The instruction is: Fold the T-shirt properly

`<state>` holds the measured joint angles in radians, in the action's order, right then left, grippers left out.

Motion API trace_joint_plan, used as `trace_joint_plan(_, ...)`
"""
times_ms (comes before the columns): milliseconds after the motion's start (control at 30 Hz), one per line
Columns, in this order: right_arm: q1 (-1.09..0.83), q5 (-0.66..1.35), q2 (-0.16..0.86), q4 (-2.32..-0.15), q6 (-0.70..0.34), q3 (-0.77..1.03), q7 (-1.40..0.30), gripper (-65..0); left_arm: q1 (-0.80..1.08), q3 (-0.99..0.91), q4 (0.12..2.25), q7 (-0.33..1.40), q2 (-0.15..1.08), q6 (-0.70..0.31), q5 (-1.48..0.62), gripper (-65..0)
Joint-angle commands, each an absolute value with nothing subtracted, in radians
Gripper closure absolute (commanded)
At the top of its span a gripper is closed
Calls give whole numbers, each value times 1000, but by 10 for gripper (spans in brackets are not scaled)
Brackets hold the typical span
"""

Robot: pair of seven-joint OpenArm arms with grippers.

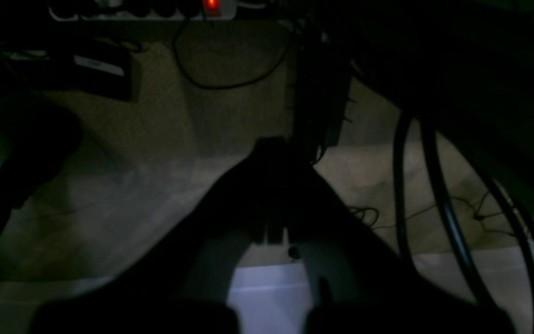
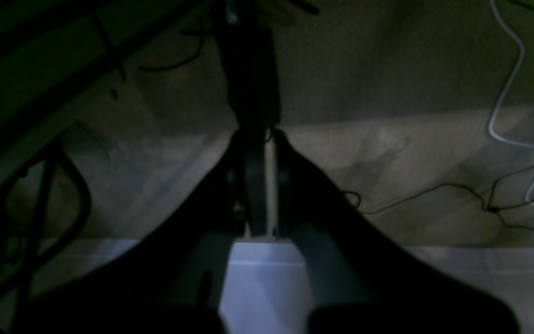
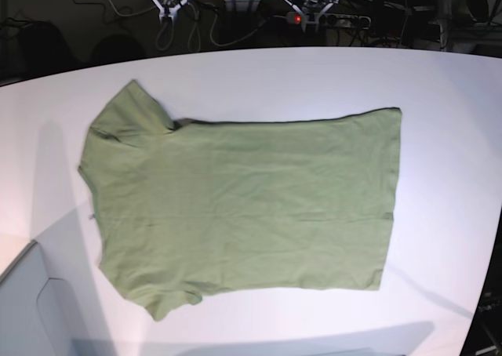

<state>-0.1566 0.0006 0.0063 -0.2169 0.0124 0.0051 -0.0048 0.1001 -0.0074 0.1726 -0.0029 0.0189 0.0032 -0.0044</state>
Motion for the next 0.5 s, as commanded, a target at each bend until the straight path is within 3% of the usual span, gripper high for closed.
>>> trace_joint_plan(0, -174, -1, 16, -234, -5, 4, -8, 0, 113, -7, 174, -1, 18, 5, -5, -3)
trace_joint_plan(467, -173, -1, 21, -245, -4, 2, -81, -1, 143, -1, 176, -5, 4, 1, -5, -3)
